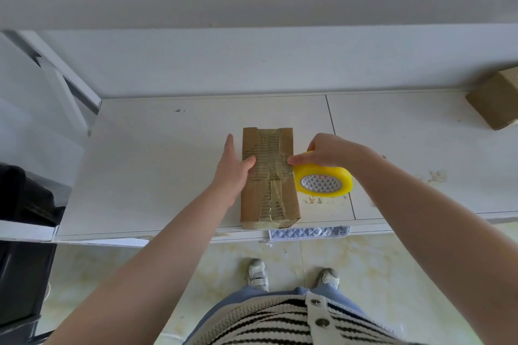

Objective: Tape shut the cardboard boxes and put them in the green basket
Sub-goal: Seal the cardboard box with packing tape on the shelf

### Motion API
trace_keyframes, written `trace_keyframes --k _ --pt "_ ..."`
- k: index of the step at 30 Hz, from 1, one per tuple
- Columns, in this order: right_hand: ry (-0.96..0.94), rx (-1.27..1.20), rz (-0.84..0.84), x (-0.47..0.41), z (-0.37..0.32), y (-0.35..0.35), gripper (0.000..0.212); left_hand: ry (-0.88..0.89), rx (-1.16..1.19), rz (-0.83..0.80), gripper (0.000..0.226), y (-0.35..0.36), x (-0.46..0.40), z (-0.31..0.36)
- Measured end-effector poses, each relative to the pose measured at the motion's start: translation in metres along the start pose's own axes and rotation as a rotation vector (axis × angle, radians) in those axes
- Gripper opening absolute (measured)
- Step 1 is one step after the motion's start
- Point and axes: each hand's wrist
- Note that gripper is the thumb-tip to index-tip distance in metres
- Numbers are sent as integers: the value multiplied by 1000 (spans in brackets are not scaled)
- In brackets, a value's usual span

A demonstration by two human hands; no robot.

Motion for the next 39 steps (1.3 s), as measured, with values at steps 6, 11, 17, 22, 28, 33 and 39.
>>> trace_keyframes --k 6,11,17,22,28,33,39 --pt "-29 -35 34 4 4 8 69 216 -672 172 96 33 10 0" --pt "-171 -325 26 17 28 1 59 334 -764 167 77 21 11 -8" --pt "-28 -152 118 17 34 4 67 307 -889 161 76 19 10 -10" --pt "-8 14 116 17 28 9 86 338 -998 227 77 9 7 -13" --pt "-70 56 159 17 -8 5 77 589 -1078 296 55 -18 11 -11" --pt "-96 83 196 16 -36 7 76 301 -880 170 82 -27 16 -3" --pt "-179 129 146 19 -53 -2 74 22 -526 68 79 -24 15 -8"
Point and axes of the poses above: each hand's wrist, its own x-axis away from the middle knuckle, its own y-axis out of the palm, z = x × y, and after that the axes turned 1 degree about y, right-handed
